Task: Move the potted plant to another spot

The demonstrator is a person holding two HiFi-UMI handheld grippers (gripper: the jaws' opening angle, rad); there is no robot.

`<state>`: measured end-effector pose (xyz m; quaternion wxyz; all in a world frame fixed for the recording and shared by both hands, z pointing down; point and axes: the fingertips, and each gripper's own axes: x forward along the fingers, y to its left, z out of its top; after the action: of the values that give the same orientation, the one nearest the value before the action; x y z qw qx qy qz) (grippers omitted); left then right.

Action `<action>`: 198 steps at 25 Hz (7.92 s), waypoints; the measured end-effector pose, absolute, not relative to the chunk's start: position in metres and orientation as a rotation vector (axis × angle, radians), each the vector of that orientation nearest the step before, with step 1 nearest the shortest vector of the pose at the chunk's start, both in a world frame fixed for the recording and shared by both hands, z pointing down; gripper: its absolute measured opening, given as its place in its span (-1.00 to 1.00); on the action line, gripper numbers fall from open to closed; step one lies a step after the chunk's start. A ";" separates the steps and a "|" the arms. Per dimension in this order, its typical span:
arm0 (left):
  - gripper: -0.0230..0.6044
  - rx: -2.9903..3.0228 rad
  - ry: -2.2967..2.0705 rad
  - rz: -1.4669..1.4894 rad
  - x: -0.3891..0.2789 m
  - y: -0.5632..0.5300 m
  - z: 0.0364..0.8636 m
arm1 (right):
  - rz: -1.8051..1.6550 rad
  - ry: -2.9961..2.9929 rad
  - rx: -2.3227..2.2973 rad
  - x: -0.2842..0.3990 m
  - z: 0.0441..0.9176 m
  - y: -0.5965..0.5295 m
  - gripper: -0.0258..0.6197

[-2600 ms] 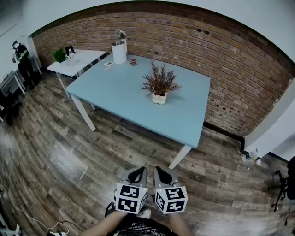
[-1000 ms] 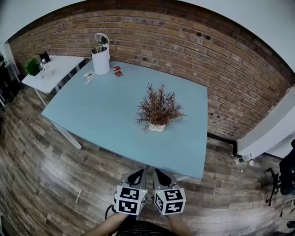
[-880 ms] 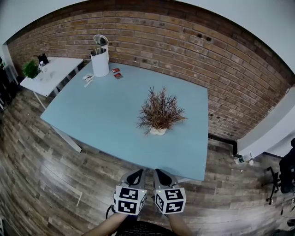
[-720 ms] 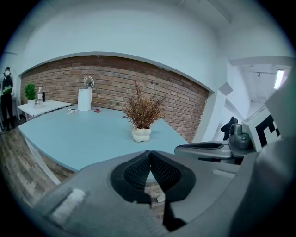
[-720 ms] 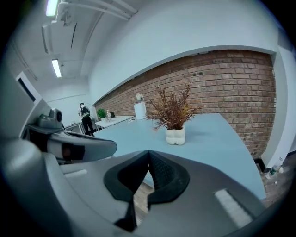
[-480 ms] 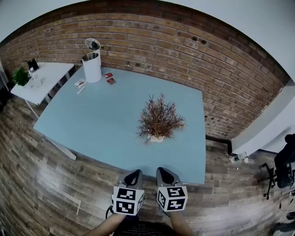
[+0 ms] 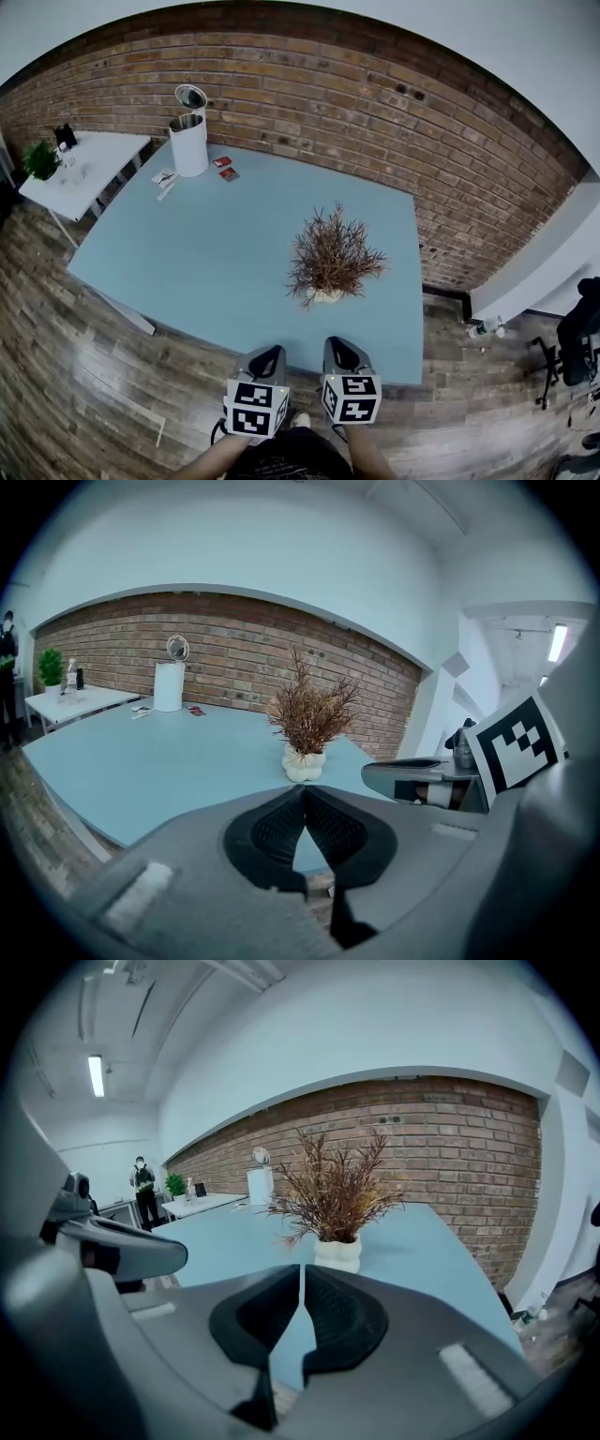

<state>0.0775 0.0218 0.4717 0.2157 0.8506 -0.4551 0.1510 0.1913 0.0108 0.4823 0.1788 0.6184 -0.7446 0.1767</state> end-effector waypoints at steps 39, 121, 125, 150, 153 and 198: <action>-0.93 2.256 -1.361 0.579 0.062 -0.100 0.510 | 0.541 -2.005 1.778 0.219 0.541 -0.115 -0.03; -0.93 2.271 -1.277 0.598 -0.072 -0.203 0.533 | 0.587 -1.958 1.747 0.077 0.575 -0.203 0.52; -0.93 2.279 -1.267 0.590 -0.086 -0.208 0.530 | 0.598 -1.960 1.741 0.061 0.575 -0.207 0.52; -0.93 2.279 -1.255 0.573 -0.189 -0.228 0.523 | 0.634 -1.952 1.749 -0.037 0.575 -0.228 0.52; -0.93 2.271 -1.269 0.565 -0.206 -0.230 0.522 | 0.631 -1.961 1.739 -0.053 0.576 -0.232 0.52; -0.93 2.079 -1.432 0.502 -0.322 -0.176 0.541 | 0.592 -2.109 1.512 -0.190 0.578 -0.241 0.49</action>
<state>-0.3218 -0.1763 0.5412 0.2801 0.7755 -0.5339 0.1871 -0.1897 -0.2413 0.5775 0.2379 0.5517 -0.7696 0.2161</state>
